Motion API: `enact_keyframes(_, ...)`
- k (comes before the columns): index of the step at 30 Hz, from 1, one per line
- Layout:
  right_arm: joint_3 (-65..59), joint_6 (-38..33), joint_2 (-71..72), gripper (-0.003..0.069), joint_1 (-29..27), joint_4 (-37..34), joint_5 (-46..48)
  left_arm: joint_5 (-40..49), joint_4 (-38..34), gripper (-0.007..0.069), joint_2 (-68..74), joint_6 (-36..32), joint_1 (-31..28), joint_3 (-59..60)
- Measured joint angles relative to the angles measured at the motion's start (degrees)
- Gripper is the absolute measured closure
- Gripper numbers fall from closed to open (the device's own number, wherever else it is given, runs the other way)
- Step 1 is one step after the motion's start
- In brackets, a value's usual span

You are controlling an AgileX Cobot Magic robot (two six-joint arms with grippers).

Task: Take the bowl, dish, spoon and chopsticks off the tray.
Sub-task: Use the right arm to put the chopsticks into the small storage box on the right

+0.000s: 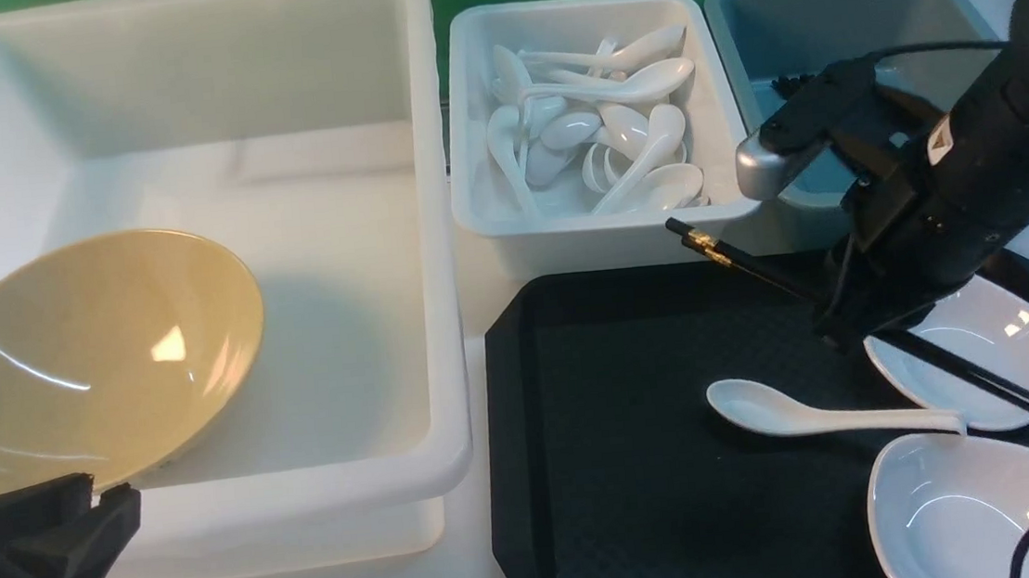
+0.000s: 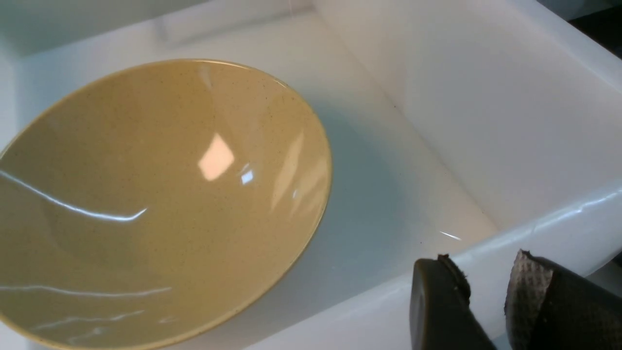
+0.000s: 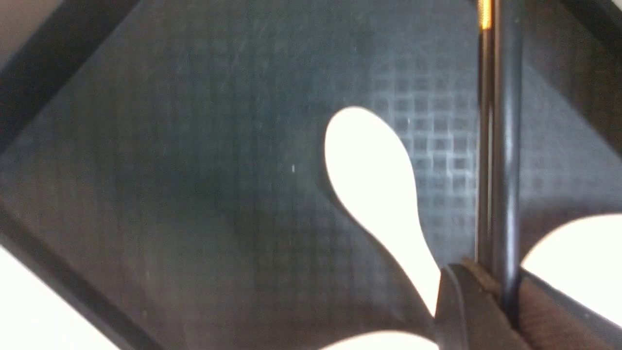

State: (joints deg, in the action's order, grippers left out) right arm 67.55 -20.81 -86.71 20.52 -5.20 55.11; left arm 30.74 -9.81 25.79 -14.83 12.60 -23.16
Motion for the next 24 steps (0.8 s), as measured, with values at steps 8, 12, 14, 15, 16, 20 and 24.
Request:
enact_keyframes(8, 0.0, 5.1, 4.7, 0.0572, -8.3, 4.4, -24.8, 0.0, 0.1, 0.0467, 0.0, 0.0, 0.0, 0.0)
enact_keyframes(12, 0.1, 9.0, -0.4, 0.0572, -12.6, 4.6, -52.0, 0.0, 0.1, 0.0467, 0.0, 0.0, 0.0, 0.0)
enact_keyframes(14, 1.3, 8.6, -4.8, 0.0557, -13.6, 4.6, -60.8, 0.0, 0.1, 0.0467, 0.0, 0.0, 0.0, 0.0)
enact_keyframes(15, 2.9, 8.4, -7.6, 0.0533, -14.2, 4.6, -63.0, 0.0, 0.1, 0.0467, 0.0, 0.0, 0.0, 0.0)
enact_keyframes(16, 4.7, 8.0, -10.4, 0.0496, -14.6, 4.6, -63.1, 0.0, 0.1, 0.0467, 0.0, 0.1, 0.0, 0.0)
enact_keyframes(20, 8.7, 7.9, -15.4, 0.0374, -15.6, 4.6, -57.4, 0.0, 0.0, 0.0467, 0.0, 0.4, 0.0, 0.0)
enact_keyframes(24, 11.1, 9.0, -15.4, 0.0261, -15.4, 4.6, -42.8, 0.4, -0.1, 0.0467, 0.0, 0.4, 0.0, 0.0)
